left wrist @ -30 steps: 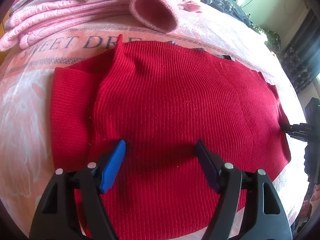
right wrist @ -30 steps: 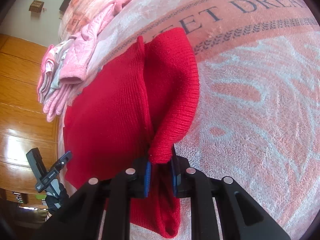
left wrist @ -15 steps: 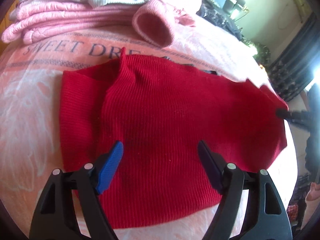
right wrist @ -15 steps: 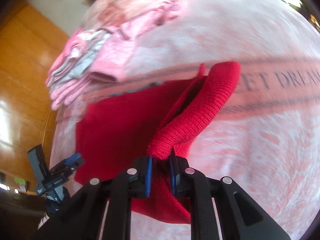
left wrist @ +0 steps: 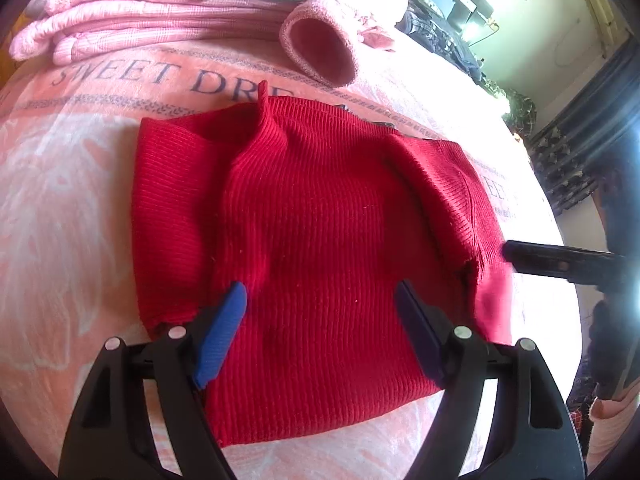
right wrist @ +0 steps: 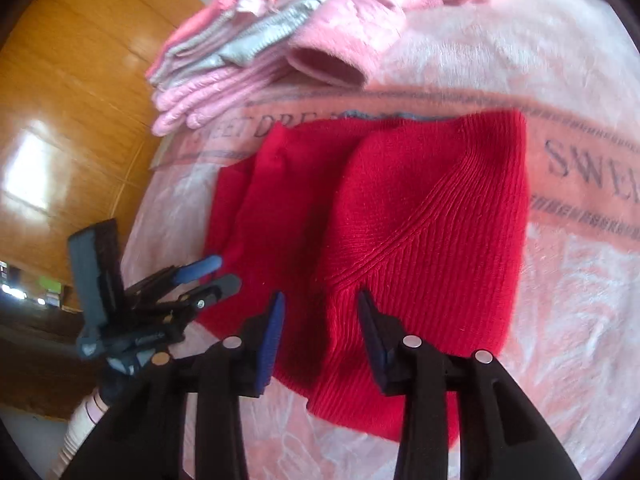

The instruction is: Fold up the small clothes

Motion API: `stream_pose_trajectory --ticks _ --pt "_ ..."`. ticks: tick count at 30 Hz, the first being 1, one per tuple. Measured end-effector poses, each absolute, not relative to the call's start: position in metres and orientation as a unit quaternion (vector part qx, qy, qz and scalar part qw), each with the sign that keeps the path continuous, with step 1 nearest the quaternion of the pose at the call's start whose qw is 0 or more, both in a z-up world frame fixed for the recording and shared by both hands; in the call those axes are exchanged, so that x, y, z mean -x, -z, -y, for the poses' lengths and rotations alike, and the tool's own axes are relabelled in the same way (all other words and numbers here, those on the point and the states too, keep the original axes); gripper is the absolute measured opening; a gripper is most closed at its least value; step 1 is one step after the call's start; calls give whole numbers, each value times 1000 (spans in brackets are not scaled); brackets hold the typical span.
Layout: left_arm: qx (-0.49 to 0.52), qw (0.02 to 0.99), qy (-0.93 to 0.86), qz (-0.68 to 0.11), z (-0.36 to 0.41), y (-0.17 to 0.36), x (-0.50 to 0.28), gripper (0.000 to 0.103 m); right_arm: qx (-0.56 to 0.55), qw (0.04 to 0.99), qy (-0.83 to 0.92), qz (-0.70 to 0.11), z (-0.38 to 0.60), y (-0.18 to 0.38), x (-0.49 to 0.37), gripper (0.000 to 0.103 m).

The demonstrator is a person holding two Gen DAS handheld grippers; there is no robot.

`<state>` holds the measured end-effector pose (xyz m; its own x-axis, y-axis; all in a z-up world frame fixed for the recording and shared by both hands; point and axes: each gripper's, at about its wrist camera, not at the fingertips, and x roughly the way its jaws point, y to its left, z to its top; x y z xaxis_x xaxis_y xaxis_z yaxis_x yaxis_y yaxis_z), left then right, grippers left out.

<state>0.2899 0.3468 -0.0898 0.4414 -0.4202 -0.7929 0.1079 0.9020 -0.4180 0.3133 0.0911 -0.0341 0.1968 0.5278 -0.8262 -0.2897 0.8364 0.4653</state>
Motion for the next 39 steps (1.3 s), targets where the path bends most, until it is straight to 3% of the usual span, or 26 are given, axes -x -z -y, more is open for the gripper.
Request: stream_pose_trajectory --ticks 4,10,15,17,18,20,21,30,37,39 --pt "186 827 171 -501 -351 79 -290 75 -22 786 -273 -554 -83 17 -282 55" --pt "220 814 176 -508 -343 66 -297 75 97 772 -311 -546 -116 39 -231 55" --pt "233 801 186 -518 -335 65 -301 75 126 768 -307 -547 -133 68 -227 55" --pt "239 795 191 -524 -333 67 -303 75 139 770 -291 -551 -133 79 -231 49" --pt "242 792 192 -527 -332 69 -305 75 144 772 -277 -553 -128 83 -234 35" --pt "250 785 197 -532 -330 73 -308 75 112 771 -278 -562 -117 87 -242 25" --pt "256 780 200 -535 -328 76 -310 75 92 770 -283 -564 -111 87 -246 10" --pt "355 696 245 -573 -290 118 -341 74 -108 764 -347 -534 -41 37 -265 8" --pt "435 644 281 -563 -254 138 -385 74 -125 772 -362 -508 -22 15 -262 7" --pt "437 644 279 -563 -243 141 -395 69 -125 771 -365 -506 -22 17 -260 7"
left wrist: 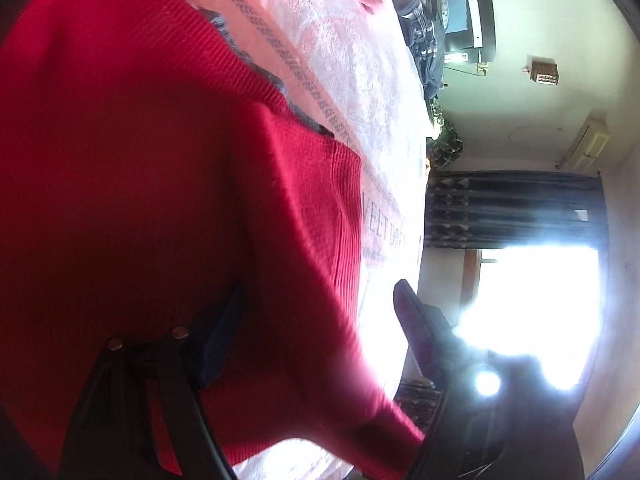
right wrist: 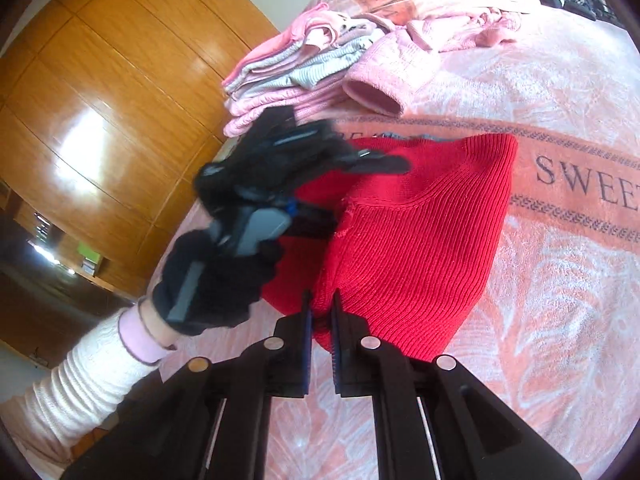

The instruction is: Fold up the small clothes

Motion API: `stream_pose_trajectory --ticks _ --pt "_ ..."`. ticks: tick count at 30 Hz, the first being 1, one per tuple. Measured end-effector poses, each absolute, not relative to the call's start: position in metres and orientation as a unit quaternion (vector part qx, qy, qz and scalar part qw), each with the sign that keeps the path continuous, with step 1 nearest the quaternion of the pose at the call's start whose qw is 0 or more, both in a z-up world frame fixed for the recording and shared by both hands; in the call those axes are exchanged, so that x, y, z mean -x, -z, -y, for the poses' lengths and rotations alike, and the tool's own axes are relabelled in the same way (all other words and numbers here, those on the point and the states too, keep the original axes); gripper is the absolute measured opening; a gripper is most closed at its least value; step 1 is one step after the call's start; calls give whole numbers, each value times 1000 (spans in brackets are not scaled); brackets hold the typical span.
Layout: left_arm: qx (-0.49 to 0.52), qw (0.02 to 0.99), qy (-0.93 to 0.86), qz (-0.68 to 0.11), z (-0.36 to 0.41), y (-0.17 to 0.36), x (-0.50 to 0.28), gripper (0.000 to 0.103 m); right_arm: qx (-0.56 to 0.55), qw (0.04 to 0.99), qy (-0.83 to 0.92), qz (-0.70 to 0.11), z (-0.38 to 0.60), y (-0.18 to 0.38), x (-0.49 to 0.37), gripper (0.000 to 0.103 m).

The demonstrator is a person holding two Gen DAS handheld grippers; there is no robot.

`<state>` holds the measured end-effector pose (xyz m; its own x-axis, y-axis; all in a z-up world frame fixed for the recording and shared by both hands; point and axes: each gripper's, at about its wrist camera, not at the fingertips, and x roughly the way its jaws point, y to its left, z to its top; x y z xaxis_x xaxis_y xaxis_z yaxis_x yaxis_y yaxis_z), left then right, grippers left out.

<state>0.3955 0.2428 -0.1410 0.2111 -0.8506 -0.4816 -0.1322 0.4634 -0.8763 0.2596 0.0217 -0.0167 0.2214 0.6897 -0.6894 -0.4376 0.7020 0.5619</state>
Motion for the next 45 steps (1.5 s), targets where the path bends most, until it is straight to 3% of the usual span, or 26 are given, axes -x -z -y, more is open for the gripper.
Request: stream_pose_trajectory --ticks 1,4,5,17,28,40,45 --pt "435 645 282 -562 -240 141 -399 67 -126 770 -367 -506 -23 18 -259 7" --pt "415 657 280 -564 -233 140 -414 36 -126 769 -369 -506 -29 23 -256 8" --pt "410 660 279 -565 -233 140 -417 12 -128 768 -370 -507 -30 26 -256 8" --pt "311 743 312 -504 -257 65 -412 11 -130 752 -411 -499 -78 24 -253 7" --pt "288 785 279 -472 -362 29 -403 11 -130 717 -471 -496 -184 26 -262 8" --pt "298 780 222 -504 -438 116 -387 12 -72 691 -446 -565 -263 102 -267 8" --pt "332 765 220 -505 -448 147 -389 16 -50 692 -430 -578 -270 131 -263 8"
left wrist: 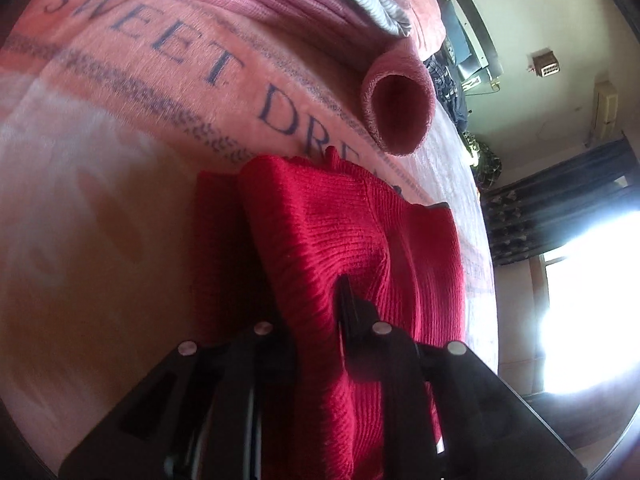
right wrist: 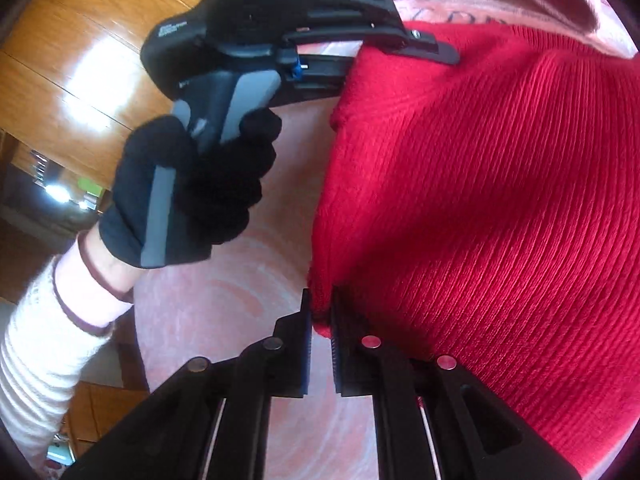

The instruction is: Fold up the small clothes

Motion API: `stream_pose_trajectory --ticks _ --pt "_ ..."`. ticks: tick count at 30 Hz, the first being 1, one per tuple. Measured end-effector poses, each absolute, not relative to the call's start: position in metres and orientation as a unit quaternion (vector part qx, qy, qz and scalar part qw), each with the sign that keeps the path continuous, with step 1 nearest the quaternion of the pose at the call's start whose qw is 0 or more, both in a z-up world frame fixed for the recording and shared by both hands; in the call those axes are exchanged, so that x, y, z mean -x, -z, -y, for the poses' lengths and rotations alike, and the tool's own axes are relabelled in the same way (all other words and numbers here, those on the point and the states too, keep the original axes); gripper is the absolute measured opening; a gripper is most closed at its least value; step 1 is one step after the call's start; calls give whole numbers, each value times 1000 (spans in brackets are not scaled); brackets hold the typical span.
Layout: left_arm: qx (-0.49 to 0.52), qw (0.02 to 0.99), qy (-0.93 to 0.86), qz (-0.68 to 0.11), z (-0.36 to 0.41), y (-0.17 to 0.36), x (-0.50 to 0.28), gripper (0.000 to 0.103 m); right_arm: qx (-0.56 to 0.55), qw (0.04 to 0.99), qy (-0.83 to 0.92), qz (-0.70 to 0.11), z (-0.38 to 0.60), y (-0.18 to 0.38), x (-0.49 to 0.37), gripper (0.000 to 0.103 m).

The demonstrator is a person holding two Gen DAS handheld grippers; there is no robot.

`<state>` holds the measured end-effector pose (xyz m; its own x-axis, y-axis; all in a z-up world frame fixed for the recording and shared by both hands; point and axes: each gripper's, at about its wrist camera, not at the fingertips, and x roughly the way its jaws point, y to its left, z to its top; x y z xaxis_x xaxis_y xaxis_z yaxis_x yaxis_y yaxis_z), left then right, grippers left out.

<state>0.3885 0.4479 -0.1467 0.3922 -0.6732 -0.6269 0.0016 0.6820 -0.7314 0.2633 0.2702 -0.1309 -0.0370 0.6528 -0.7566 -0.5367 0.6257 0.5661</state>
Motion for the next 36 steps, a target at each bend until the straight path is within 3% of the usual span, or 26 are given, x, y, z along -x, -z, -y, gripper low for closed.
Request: stream_pose_trajectory --ticks 4,9,10,12,18,22,25,27,30,36 --pt "362 767 210 -486 -457 146 -396 24 -88 676 -449 -578 -254 128 -262 19" --pt "373 769 201 -478 -459 137 -400 25 -117 687 -450 -558 -216 117 -251 22" --pt "373 770 199 -478 -455 134 -404 25 -127 691 -449 -552 -208 115 -254 22" --pt "366 775 196 -476 -448 129 -409 11 -149 699 -439 -544 -189 114 -252 23" --pt "332 830 183 -408 -447 99 -380 11 -178 709 -412 -544 -157 119 -237 23" --pt "335 815 129 -455 -462 127 -384 9 -175 711 -395 -555 -146 129 -242 23" --pt "336 809 127 -466 -463 133 -382 14 -181 708 -390 -560 -142 128 -242 21" --pt "328 807 132 -473 -459 124 -379 29 -179 710 -389 -559 -140 126 -240 22" --pt "307 806 141 -486 -456 111 -363 42 -167 723 -383 -550 -129 119 -236 30" --pt "293 805 155 -492 -460 100 -275 46 -140 753 -355 -536 -106 113 -213 38"
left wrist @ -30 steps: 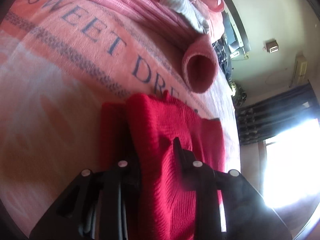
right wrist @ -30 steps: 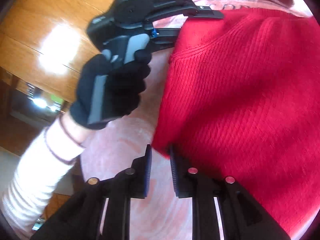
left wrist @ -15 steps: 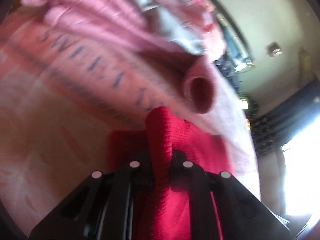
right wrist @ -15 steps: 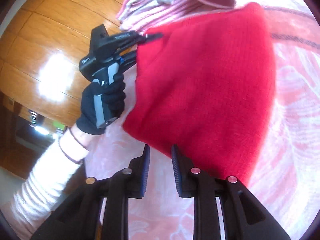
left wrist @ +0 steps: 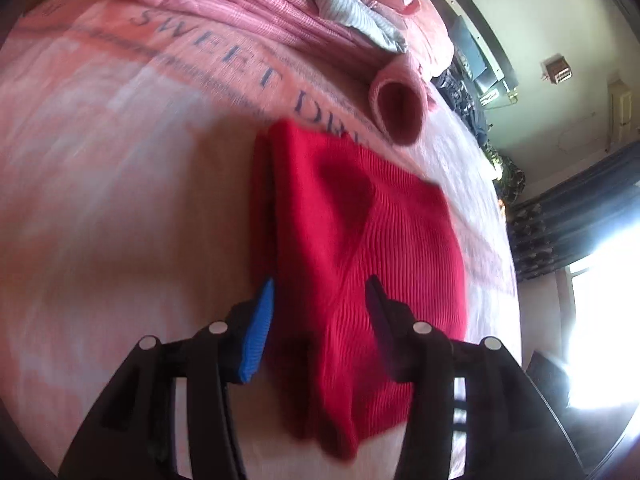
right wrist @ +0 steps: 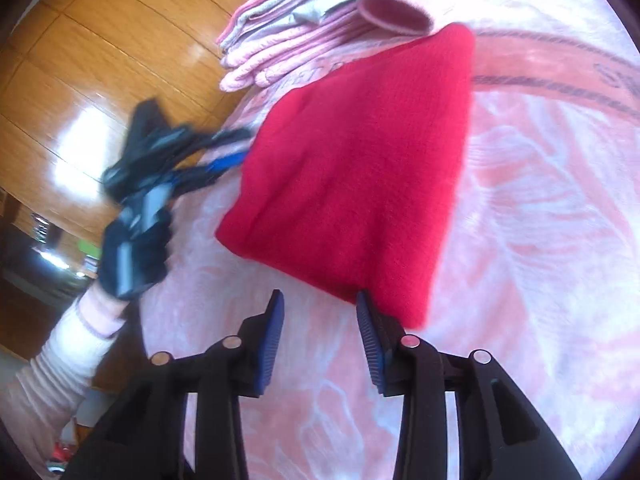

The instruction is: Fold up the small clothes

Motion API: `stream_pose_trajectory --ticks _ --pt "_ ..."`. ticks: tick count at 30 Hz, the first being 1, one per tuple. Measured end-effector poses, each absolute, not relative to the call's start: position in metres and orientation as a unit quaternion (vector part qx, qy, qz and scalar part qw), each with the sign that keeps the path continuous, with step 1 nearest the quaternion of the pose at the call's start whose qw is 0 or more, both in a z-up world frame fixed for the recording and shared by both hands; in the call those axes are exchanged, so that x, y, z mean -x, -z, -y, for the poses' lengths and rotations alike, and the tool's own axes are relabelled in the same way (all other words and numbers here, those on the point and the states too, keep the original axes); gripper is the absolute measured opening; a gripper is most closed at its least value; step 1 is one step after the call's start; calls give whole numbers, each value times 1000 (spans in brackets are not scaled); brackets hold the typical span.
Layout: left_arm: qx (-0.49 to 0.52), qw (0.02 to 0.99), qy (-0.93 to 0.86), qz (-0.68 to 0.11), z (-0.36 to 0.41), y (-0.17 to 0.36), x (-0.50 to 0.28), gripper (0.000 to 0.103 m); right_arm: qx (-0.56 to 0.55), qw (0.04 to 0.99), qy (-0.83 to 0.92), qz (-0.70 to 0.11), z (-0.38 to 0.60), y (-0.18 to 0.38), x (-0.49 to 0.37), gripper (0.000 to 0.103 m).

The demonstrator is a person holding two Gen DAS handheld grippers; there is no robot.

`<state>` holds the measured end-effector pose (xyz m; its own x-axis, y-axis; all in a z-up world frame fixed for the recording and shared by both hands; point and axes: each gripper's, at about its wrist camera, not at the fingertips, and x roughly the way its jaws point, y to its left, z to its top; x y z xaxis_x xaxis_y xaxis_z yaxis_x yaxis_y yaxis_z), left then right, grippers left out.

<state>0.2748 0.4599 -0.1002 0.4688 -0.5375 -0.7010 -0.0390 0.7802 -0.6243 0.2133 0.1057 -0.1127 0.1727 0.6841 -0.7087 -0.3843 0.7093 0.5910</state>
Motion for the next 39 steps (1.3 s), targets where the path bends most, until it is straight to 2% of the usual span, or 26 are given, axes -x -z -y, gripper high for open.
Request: stream_pose_trajectory --ticks 5,7,8,9,10,16,20,23,25,27,32,39 --pt "300 791 183 -501 -446 108 -223 52 -147 754 -342 -541 -94 116 -206 41" --pt "304 783 188 -508 -441 114 -218 50 -147 753 -337 -546 -94 118 -205 41" --pt "300 781 181 -517 -438 119 -217 38 -148 752 -335 -548 -94 119 -204 41" --pt "302 776 182 -522 -436 125 -219 16 -151 751 -334 -549 -95 120 -204 41" --pt "302 773 180 -529 -436 129 -220 6 -154 750 -335 -550 -94 121 -203 41" --pt "323 767 148 -534 -458 140 -213 4 -163 750 -333 -547 -90 122 -201 42" --pt "353 749 161 -538 -465 157 -212 6 -161 752 -329 -548 -90 123 -203 42" --pt "360 751 171 -526 -465 149 -211 34 -158 755 -328 -545 -87 121 -202 42" --pt "366 754 180 -514 -466 141 -212 40 -156 757 -327 -543 -83 119 -202 42" --pt "363 764 177 -502 -468 128 -220 61 -154 760 -324 -541 -78 118 -203 42" --pt "340 784 158 -495 -475 115 -257 64 -153 765 -318 -538 -71 114 -208 42" --pt "366 756 172 -514 -481 140 -305 65 -152 769 -311 -538 -62 113 -213 42"
